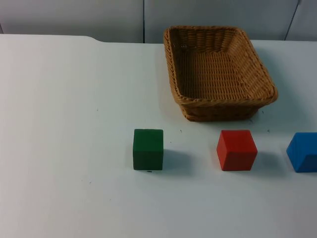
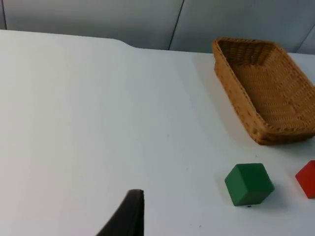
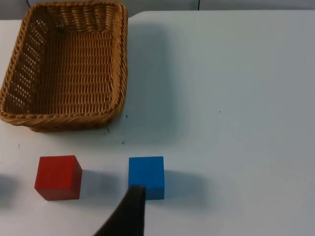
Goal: Pick up the basket with the left hand and place the blue cube into the basket with the right hand.
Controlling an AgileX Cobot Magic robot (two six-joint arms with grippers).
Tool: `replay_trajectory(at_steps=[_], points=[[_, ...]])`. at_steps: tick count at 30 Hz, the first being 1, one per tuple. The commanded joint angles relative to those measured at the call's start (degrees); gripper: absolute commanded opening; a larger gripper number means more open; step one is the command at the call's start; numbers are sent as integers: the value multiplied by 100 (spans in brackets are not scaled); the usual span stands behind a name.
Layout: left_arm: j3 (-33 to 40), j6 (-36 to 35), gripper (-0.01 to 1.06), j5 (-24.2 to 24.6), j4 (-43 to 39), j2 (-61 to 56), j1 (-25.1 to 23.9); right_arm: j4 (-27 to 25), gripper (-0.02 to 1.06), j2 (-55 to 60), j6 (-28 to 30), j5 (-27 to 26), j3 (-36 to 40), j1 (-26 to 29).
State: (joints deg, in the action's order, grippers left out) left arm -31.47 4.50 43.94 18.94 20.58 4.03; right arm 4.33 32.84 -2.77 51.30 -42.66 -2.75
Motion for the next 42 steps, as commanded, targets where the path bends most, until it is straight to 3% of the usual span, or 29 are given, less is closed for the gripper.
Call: replay_trajectory(at_steps=[1,10,22,32,42], points=[[-69,177,105,-255,250,205,18,-18,102,216,29,-107,-108,26],[-731,1177,105,-633,1007,1561,18,-30,102,1615,18,-203,-626,26],[-1999,2885,105,-633,2546,4166,18,-167,102,3284,29,-768,-701,26],[-2920,3887,105,-578,3556,6268,41,-167,102,4300,29,-1033,-701,26],[-4395,4015,105,-382,3640,8314,506,-230,101,4934,29,-1151,-701,26]])
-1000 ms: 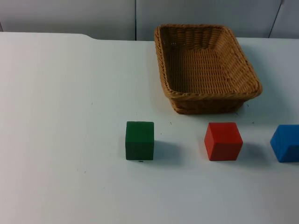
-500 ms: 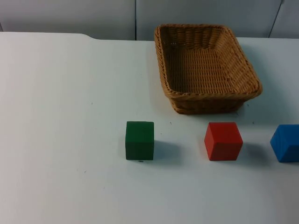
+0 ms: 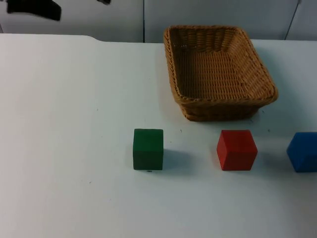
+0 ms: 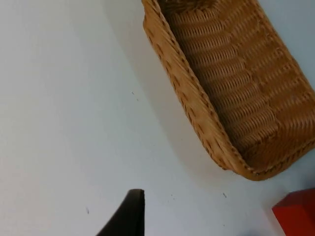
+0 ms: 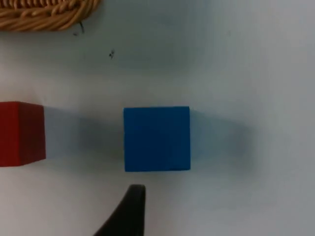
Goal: Pick up the basket with the left hand and place the blue cube into the basket with the right hand.
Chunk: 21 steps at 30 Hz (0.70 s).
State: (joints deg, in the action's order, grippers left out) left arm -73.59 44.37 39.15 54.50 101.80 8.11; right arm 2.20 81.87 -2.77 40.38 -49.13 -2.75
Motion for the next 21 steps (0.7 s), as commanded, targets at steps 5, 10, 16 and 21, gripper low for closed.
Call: replay_trajectory(at_steps=[5,10,16,21], points=[[-856,21,105,135,115,1024,367,-41,101,143,40,-84,-54,26],[-1440,21,105,206,130,1740,635,-124,101,181,142,-58,-54,26],[-2162,-169,105,245,184,2566,929,-123,101,181,142,-47,-54,26],[-2871,-499,105,350,188,3185,1173,-134,101,181,142,-48,-54,26]])
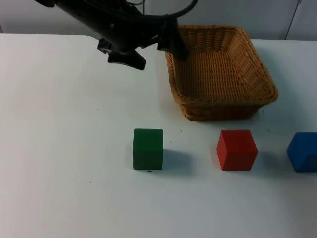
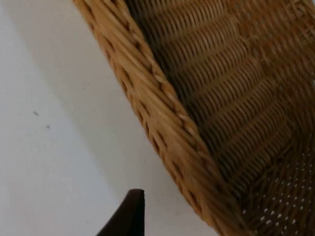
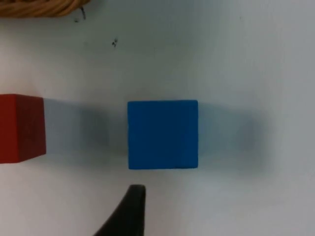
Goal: Pick up the basket with the left hand and place the blue cube into the basket with the right hand.
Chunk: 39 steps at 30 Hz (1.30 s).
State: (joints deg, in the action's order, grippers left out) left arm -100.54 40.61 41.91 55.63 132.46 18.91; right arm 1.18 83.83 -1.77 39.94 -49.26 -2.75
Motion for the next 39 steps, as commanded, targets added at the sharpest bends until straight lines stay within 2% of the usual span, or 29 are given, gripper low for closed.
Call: replay_trajectory(at_steps=[1,11,24,29,37,39], points=[[-346,-211,105,86,74,252,134,-53,101,-15,41,-4,-41,26],[-1076,-677,104,152,32,944,369,-155,101,-15,65,-14,-41,26],[-1169,-1109,103,25,-58,1285,423,-155,101,-15,65,-209,-41,26],[-1169,-1298,97,-67,-60,1285,423,-155,100,-15,65,-273,-41,26],[-1169,-1592,76,-201,-47,1285,423,-155,100,-15,65,-297,-41,26],[-1169,-1619,75,-215,-47,1285,423,-155,100,-15,65,-297,-41,26]])
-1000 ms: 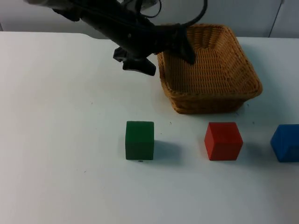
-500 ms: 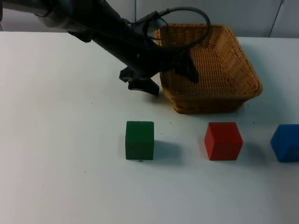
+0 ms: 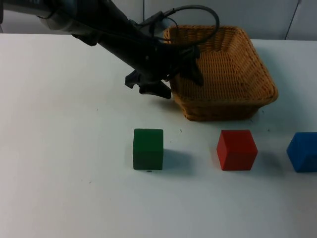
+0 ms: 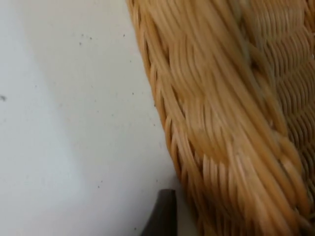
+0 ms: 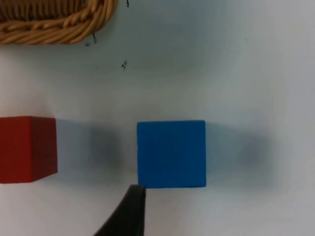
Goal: Pick up the basket with the left hand and place the blue cube into the basket with the right hand.
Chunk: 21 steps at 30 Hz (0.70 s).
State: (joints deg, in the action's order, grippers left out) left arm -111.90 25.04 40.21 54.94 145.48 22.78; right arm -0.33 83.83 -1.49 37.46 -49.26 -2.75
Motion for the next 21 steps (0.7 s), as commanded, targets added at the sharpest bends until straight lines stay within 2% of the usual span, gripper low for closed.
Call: replay_trajectory(at_steps=[1,6,9,10,13,15,21], points=[[-33,-107,74,-56,22,-17,37,-3,100,-15,37,-49,-41,26],[-33,-171,73,-89,60,-17,37,-3,100,-15,37,-49,-41,26],[-33,-171,60,-122,83,-17,37,-3,100,-15,37,-49,-41,26],[-33,-171,60,-122,83,-17,37,-3,100,-15,37,-49,-41,26],[-33,-129,43,-176,118,-17,37,-3,100,-15,37,-49,-41,26],[-33,-129,39,-202,155,-17,37,-3,100,-15,37,-49,-41,26],[-33,-129,38,-354,243,-17,37,-3,100,-15,37,-49,-41,26]])
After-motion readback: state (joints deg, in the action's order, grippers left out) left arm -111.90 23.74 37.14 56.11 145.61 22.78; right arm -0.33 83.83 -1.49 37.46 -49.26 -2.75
